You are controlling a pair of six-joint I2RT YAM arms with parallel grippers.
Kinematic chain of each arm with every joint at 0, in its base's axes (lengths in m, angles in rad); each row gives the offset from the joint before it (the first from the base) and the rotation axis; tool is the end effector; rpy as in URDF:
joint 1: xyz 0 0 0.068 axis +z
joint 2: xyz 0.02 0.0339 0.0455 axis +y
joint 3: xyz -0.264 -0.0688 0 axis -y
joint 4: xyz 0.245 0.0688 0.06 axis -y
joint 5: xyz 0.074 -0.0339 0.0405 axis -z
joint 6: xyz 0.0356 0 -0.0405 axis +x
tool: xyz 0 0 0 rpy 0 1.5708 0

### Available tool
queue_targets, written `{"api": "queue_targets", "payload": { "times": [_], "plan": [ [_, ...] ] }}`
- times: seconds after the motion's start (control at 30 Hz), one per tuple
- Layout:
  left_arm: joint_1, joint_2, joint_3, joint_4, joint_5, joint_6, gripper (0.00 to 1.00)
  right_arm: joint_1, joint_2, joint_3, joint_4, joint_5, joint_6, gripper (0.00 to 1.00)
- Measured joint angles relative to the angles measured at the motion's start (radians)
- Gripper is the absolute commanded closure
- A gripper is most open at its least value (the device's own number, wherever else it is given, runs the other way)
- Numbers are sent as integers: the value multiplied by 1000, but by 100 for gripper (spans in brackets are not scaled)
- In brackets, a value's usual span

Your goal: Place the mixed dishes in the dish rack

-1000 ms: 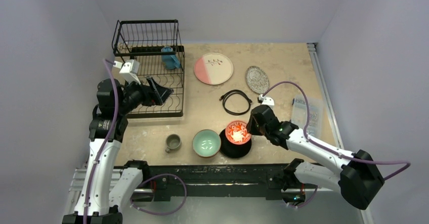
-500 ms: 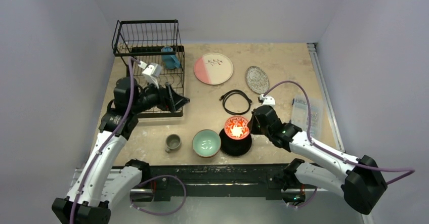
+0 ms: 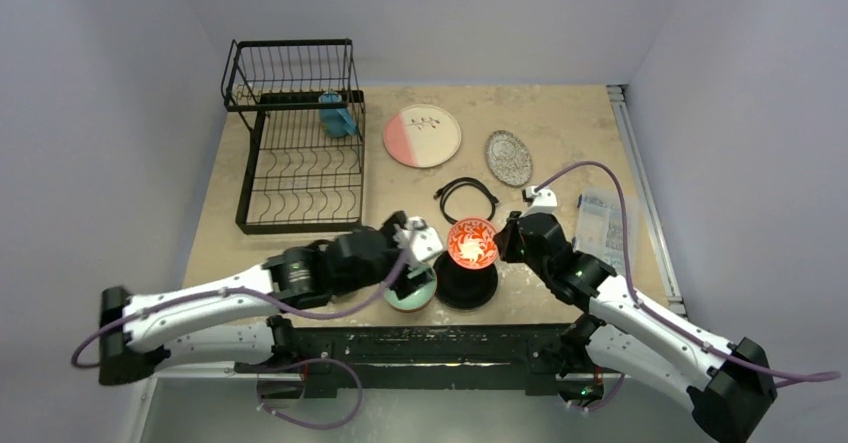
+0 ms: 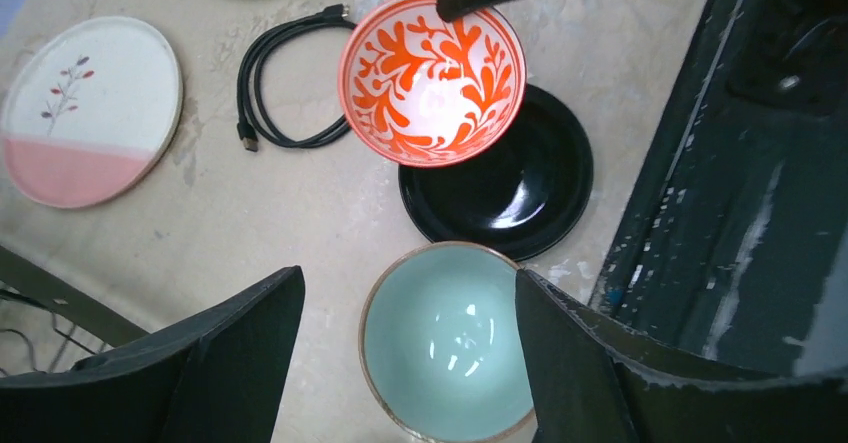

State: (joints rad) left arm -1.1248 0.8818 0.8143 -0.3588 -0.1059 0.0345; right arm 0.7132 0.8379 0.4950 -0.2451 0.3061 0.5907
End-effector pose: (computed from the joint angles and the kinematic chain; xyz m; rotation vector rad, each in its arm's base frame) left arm 0.0898 -0.1790 0.3154 1.0608 1.7477 -0.5899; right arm 0.1463 0.1123 0.2240 0.0456 2.1592 0.4350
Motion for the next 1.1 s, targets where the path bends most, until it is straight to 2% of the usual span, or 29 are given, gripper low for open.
{"api": "queue_targets", "payload": {
  "times": [0.1,0.17,0.27,0.37,0.5,0.67,0.77,0.93,1.1],
  "plan": [
    [-170,210,62,35,-214,121,25,0,-25,0,-5,-2,-9,100],
    [-236,340,87,86,-318,205,25,0,-29,0,-10,-5,-11,100],
    [-279,480,99,141,-401,312,25,0,-32,0,-19,-15,-12,100],
    [-293,558,119,149,-446,392,38,0,-49,0,-25,-38,-11,100],
    [-320,681,211,164,-527,504,42,0,-81,0,-24,-56,-10,100],
    [-348,793,272,171,-560,575,43,0,-94,0,-28,-63,-11,100],
    [-350,807,279,154,-560,584,44,0,-94,0,-37,-63,-11,100],
    [-349,817,304,148,-561,597,54,0,-101,0,-45,-63,-12,100],
    [-348,853,321,144,-557,606,53,0,-107,8,-48,-66,-12,100]
  ]
}}
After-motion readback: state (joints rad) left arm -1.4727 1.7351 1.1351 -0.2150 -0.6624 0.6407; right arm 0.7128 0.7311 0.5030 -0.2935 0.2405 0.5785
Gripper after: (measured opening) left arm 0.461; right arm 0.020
